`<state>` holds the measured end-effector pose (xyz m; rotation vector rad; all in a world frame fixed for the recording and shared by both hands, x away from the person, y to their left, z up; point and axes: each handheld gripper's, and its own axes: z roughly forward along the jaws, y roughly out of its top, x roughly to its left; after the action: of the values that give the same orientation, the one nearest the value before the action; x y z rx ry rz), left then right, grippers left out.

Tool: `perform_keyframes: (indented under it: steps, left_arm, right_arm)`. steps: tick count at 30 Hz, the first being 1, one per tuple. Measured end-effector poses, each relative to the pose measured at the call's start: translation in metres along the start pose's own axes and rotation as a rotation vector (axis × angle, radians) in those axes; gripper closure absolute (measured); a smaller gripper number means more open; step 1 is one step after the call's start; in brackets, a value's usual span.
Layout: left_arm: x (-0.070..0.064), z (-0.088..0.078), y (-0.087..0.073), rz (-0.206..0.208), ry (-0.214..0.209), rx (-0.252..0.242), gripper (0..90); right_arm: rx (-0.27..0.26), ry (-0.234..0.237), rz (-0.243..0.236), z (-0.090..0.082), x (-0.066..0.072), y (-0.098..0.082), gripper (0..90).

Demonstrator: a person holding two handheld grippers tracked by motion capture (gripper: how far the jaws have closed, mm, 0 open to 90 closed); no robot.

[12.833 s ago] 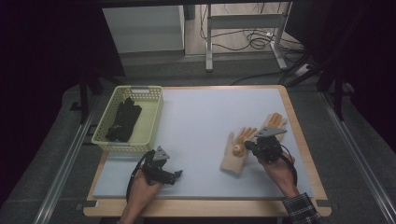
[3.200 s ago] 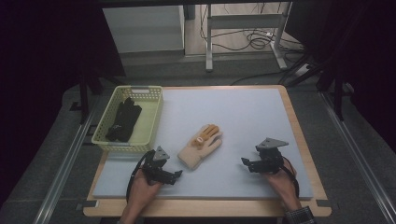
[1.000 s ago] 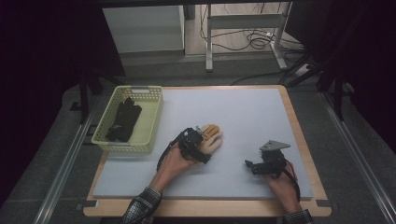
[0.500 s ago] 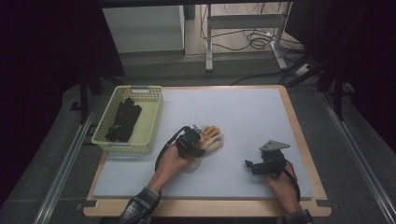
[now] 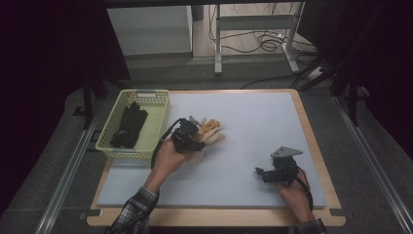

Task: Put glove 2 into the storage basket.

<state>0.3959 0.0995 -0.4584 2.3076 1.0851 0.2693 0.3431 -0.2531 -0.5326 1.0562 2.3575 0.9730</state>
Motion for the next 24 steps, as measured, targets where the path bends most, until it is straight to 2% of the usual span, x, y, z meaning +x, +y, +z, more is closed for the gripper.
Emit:
perform_keyframes:
  steps: [5,12,18,24]
  left_arm:
    - [0.018,-0.020,0.005,-0.022,0.042,-0.005,53.9]
    - [0.049,-0.052,0.008,-0.074,0.129,-0.031,53.5]
    - [0.084,-0.074,0.001,-0.151,0.190,-0.053,53.3]
    - [0.114,-0.084,-0.011,-0.219,0.232,-0.064,53.3]
  right_arm:
    - [-0.003,0.000,0.000,0.000,0.000,0.000,12.7]
    - [-0.003,0.000,0.000,0.000,0.000,0.000,12.7]
    - [-0.003,0.000,0.000,0.000,0.000,0.000,12.7]
    - [-0.003,0.000,0.000,0.000,0.000,0.000,12.7]
